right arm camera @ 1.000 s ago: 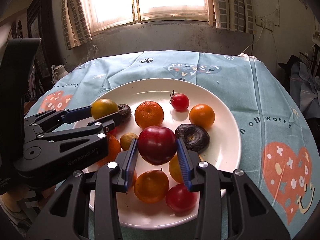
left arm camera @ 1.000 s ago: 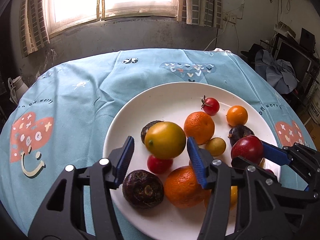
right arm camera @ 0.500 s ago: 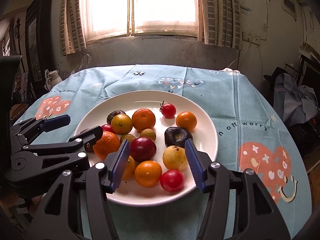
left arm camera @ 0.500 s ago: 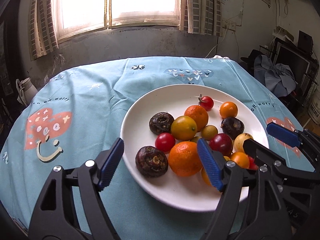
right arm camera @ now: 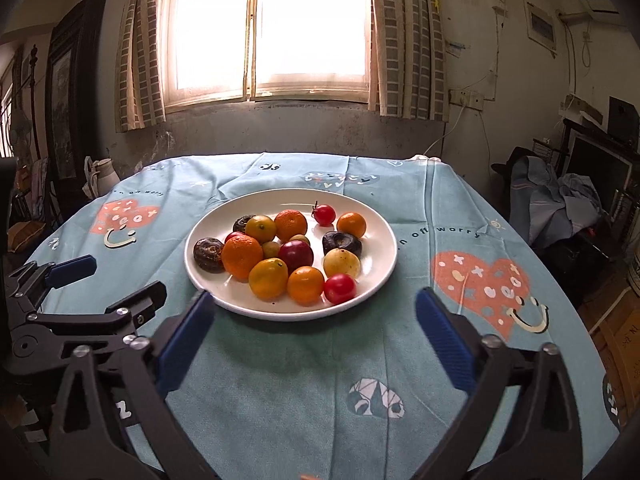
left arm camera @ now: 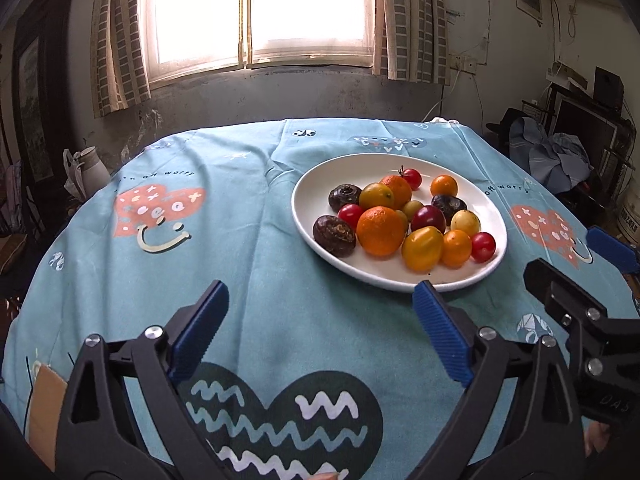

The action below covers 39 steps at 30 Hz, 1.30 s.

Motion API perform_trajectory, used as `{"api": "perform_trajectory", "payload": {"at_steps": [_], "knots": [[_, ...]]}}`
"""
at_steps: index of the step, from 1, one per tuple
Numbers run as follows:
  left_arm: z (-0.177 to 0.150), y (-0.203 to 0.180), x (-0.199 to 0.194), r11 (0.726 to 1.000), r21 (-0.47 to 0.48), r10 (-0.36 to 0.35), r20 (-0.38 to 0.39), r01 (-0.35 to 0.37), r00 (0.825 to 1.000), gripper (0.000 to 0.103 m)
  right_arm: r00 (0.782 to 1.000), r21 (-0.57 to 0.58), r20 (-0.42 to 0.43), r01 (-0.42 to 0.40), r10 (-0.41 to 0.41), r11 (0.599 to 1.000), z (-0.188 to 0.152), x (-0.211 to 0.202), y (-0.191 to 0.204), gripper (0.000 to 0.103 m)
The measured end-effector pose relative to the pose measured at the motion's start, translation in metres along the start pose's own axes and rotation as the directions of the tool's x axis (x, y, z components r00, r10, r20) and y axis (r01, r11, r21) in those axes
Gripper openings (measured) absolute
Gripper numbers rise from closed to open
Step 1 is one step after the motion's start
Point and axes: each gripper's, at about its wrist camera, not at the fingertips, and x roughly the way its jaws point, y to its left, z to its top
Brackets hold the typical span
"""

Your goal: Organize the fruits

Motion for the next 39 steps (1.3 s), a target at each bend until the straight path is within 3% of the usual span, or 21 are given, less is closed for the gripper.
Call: {"api": "perform_trajectory", "payload": {"at_steps": [2,4,6,9,10,13,20,39], "knots": [[-0.01,0.006,-0.009,1.0,-0.023,0.002,-0.001,-0.002,1.0,0.101,0.998,0.002,0.031,0.046,-0.046,0.999,-0.008,-0.01,-0.001,0.102],[-0.018,0.007,-0.018,1.0,-0.014,0.025,-0.002,-0.025,1.0,0.101,0.996,0.015,0.075,0.039,-0.04,0.999,-0.015,-0.019,-0.003,0.102],[-0.024,0.005,-0.025,0.999,0.001,0.053,-0.003,-0.053,0.999,0.101,0.998,0.061,0.04,-0.052,0.05,0.997,-0.023,-0.023,-0.007,0.102],[-0.031,0.0,-0.033,0.999,0.031,0.01,-0.009,-0.01,1.0,0.101,0.984,0.105,-0.021,-0.176,0.18,0.979,-0.037,-0.022,-0.009,0.102],[-0.033,-0.002,-0.034,0.999,0.039,-0.004,-0.015,0.005,1.0,0.101,0.983,0.092,-0.035,-0.176,0.18,0.98,-0.039,-0.022,-0.004,0.102],[-0.034,-0.006,-0.03,0.997,0.06,0.043,-0.029,-0.041,0.999,0.101,0.991,0.052,-0.043,-0.126,0.129,0.991,-0.037,-0.023,0.004,0.102],[-0.036,-0.009,-0.016,0.996,0.087,0.04,-0.067,-0.034,0.997,0.101,0.994,0.025,-0.09,-0.052,0.054,0.998,-0.039,-0.018,0.004,0.102],[-0.034,-0.007,-0.013,0.998,0.046,-0.027,-0.087,0.031,0.996,0.101,0.997,0.022,-0.064,-0.05,0.052,0.999,-0.038,-0.027,0.003,0.102]]}}
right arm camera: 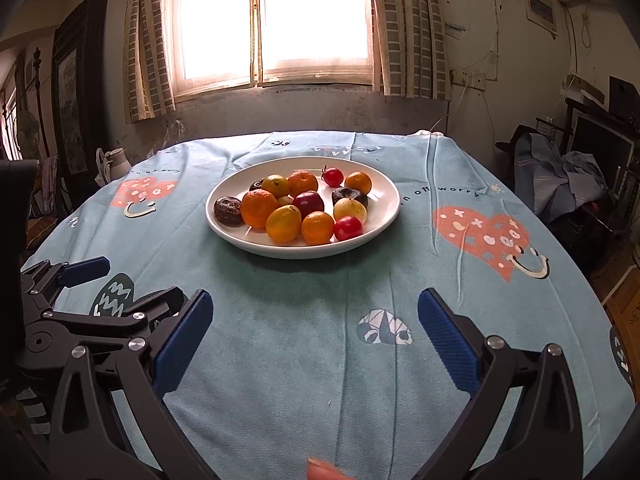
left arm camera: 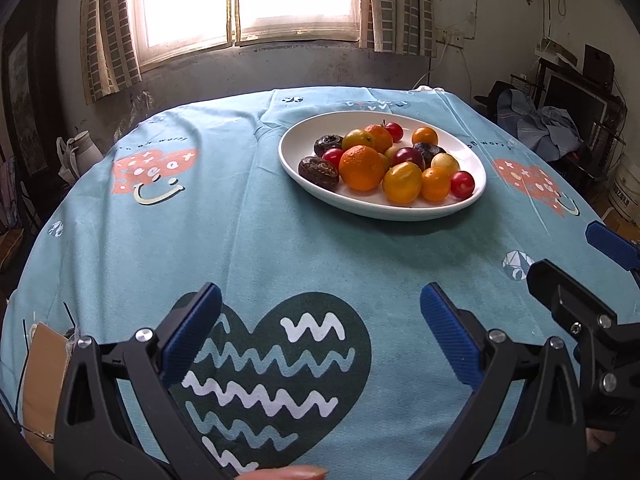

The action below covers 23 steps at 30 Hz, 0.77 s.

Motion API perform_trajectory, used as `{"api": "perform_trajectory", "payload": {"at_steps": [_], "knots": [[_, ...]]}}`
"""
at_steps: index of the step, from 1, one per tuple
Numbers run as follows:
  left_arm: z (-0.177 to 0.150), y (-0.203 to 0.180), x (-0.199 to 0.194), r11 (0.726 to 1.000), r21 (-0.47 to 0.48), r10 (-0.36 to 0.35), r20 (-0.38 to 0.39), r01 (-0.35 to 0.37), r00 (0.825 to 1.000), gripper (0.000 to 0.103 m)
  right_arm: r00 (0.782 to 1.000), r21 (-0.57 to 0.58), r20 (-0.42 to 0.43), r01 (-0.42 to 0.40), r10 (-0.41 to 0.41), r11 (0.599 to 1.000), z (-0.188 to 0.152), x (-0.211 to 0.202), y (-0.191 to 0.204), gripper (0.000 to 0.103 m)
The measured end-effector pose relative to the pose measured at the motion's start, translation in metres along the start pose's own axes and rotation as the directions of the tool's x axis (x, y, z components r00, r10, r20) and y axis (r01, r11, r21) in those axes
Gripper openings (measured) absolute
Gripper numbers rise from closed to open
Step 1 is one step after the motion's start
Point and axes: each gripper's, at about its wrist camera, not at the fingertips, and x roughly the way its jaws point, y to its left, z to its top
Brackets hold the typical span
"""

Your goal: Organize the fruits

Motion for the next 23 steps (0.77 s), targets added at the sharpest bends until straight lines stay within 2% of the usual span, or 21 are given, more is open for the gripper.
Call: {"api": "perform_trajectory", "payload": {"at_steps": [11,23], "knots": [[-0.0005,-0.0008,-0.0063,1.0,0.002,0.028,0.042,-0.028,0.999,0.101,1.0,-0.002,0.009,-0.002,0.002,1.0,0.0013,-0.0027,-0.0005,0.102],[0.0007,-0.0012,-0.0065,1.0,0.01,0.023,0.044,-0.023,0.999,0.101,1.0,-0.002,0.016,0.009,-0.009,1.0,0.002,-0.004,-0.0013,0.102]]}}
